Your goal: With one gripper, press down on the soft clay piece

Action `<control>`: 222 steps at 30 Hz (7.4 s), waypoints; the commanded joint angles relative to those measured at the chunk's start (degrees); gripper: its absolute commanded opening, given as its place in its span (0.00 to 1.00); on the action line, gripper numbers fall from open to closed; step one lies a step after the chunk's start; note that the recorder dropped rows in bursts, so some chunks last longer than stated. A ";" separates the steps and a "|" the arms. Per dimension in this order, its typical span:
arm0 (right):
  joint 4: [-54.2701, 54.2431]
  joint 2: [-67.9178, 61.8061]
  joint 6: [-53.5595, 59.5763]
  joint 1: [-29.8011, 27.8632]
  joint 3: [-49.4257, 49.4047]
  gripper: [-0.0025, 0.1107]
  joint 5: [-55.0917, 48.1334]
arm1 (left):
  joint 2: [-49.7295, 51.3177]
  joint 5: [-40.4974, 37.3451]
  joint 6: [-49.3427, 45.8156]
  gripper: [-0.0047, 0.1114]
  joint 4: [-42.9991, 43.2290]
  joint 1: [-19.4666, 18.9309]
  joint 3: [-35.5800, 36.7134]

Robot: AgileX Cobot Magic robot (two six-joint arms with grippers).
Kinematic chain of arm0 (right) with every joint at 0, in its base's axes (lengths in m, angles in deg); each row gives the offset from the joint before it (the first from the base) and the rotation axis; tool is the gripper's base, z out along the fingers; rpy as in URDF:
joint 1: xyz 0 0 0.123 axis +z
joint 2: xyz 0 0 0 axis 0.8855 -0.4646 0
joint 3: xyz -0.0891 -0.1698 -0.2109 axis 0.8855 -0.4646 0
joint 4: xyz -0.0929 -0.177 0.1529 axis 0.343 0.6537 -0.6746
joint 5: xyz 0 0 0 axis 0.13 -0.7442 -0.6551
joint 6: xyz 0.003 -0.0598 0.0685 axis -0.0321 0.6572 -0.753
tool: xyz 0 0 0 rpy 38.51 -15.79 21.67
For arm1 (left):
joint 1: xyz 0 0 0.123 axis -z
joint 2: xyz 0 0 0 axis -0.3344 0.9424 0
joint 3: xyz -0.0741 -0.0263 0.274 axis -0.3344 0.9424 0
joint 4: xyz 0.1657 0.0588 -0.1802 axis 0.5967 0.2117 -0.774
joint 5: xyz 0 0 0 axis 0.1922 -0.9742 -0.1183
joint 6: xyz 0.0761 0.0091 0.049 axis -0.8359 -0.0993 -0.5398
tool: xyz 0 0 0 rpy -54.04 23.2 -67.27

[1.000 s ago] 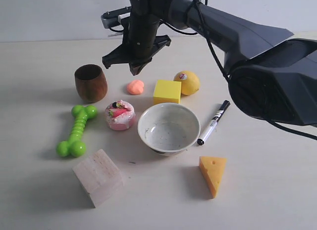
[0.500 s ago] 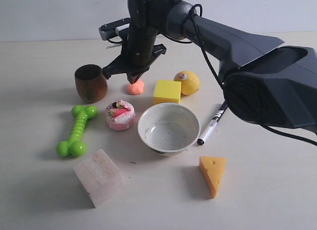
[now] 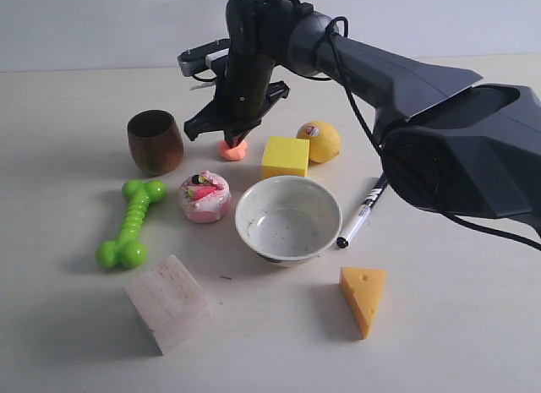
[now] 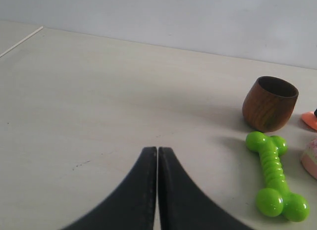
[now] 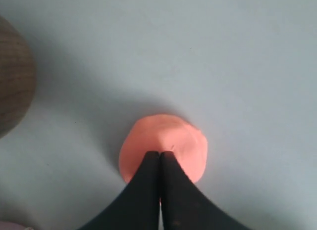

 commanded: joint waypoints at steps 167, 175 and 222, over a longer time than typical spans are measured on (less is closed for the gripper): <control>0.90 -0.91 -0.30 0.81 0.46 0.14 1.94 | -0.36 0.22 -0.16 0.07 -0.18 0.00 0.19; 0.63 -0.91 -1.01 0.81 0.46 0.20 2.78 | -0.36 0.22 -0.16 0.07 -0.18 0.00 0.19; -0.32 -0.91 -2.23 0.81 0.46 0.02 2.12 | -0.36 0.22 -0.16 0.07 -0.18 0.00 0.19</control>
